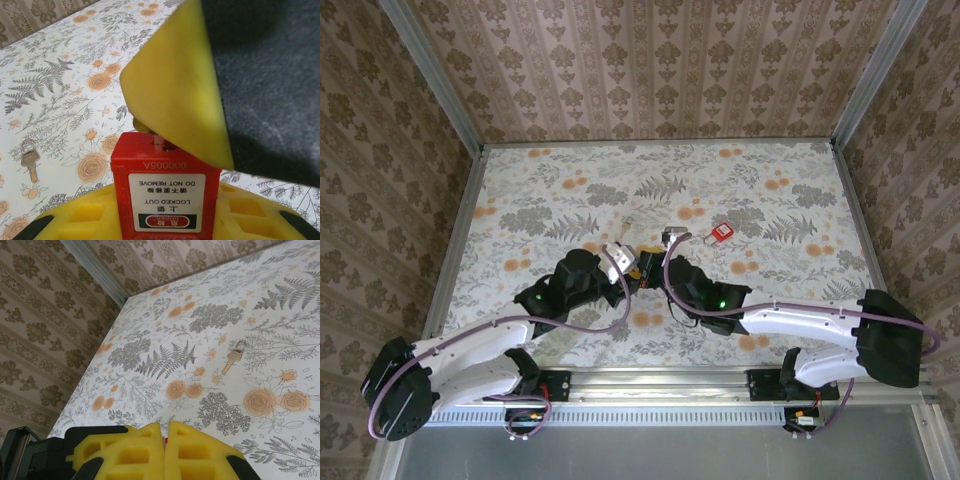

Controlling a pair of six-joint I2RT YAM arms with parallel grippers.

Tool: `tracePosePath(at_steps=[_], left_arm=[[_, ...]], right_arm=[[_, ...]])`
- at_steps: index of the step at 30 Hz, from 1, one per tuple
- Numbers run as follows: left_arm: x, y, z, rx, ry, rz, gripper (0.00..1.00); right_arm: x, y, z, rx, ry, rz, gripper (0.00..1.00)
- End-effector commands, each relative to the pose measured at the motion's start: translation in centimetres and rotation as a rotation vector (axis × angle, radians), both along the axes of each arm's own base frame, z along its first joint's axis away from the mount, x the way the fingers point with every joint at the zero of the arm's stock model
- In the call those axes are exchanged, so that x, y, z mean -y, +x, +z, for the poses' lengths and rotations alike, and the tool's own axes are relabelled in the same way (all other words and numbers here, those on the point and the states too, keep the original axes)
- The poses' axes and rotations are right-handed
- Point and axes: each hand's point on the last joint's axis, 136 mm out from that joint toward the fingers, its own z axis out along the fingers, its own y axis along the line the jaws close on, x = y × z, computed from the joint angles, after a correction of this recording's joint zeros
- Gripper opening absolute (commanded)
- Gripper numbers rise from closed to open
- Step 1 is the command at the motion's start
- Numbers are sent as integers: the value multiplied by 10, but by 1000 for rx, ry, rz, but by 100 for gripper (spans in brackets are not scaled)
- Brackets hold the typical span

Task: Unlock with the key

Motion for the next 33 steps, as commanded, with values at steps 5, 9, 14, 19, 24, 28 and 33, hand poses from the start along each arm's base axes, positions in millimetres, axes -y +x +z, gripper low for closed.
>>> tracePosePath(at_steps=[5, 9, 14, 19, 24, 28, 33], left_arm=[[3, 31, 163, 329, -400, 101, 0], [3, 34, 131, 281, -328, 116, 0], [6, 37, 103, 232, -257, 115, 0], [7, 38, 90, 207, -218, 119, 0], [8, 41, 82, 209, -141, 128, 0], [9, 42, 79, 275, 1, 146, 0], [13, 38, 83, 420, 173, 158, 0]], right_arm=[[-5, -62, -40, -254, -88, 392, 16], [9, -51, -12, -214, -65, 385, 30], [36, -37, 26, -146, -21, 336, 45], [67, -25, 54, -76, -7, 268, 55], [104, -12, 62, -46, -20, 163, 64], [125, 0, 56, -68, 2, 112, 65], [126, 6, 51, -91, 64, 178, 59]])
